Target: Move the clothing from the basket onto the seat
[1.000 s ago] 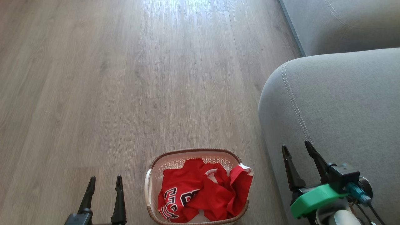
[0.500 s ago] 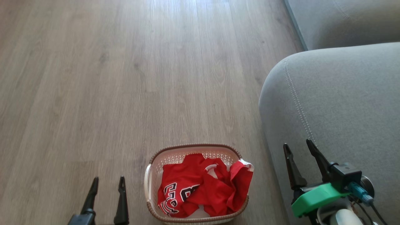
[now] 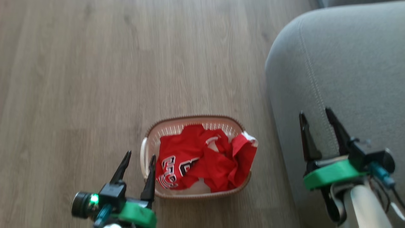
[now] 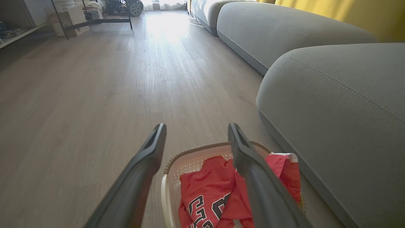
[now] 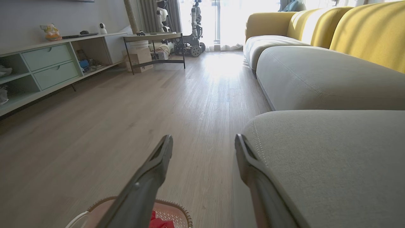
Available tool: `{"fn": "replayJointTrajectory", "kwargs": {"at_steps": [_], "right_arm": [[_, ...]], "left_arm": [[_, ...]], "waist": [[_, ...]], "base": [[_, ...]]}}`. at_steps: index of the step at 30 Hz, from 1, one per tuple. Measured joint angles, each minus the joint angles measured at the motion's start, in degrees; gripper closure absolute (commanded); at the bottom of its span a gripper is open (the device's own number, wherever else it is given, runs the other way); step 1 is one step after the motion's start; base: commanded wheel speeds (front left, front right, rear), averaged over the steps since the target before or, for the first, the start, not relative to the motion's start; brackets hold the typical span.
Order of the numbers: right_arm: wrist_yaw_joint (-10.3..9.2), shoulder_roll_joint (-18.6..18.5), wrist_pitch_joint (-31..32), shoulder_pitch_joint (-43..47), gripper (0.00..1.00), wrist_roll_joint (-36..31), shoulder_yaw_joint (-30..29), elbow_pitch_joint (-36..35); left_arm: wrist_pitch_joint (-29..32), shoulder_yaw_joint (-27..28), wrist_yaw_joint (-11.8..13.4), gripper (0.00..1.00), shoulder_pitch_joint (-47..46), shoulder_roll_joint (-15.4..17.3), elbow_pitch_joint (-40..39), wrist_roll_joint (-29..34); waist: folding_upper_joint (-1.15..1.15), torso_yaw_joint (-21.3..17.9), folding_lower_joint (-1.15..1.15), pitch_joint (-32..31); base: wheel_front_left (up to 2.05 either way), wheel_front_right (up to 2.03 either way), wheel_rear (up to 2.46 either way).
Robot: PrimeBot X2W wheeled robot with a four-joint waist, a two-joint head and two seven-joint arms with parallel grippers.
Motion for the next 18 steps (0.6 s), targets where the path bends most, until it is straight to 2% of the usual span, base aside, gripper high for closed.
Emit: {"fn": "replayJointTrajectory", "kwargs": {"at_steps": [11, 18], "right_arm": [[0.00, 0.0, 0.0, -7.1, 0.00, -1.7, -0.5, -4.2], [0.00, 0.0, 0.0, -11.4, 0.00, -1.6, -0.2, -6.4]], "left_arm": [[0.0, -10.0, -3.5, 0.00, -15.4, -0.1, 17.6, 0.5], [0.2, -15.9, -3.6, 0.00, -26.1, -0.2, 29.5, 0.5]], "waist": [[0.00, -2.3, 0.01, 13.1], [0.00, -4.3, 0.01, 21.2]], "base": [[0.00, 0.00, 0.00], [0.00, 0.00, 0.00]]}}
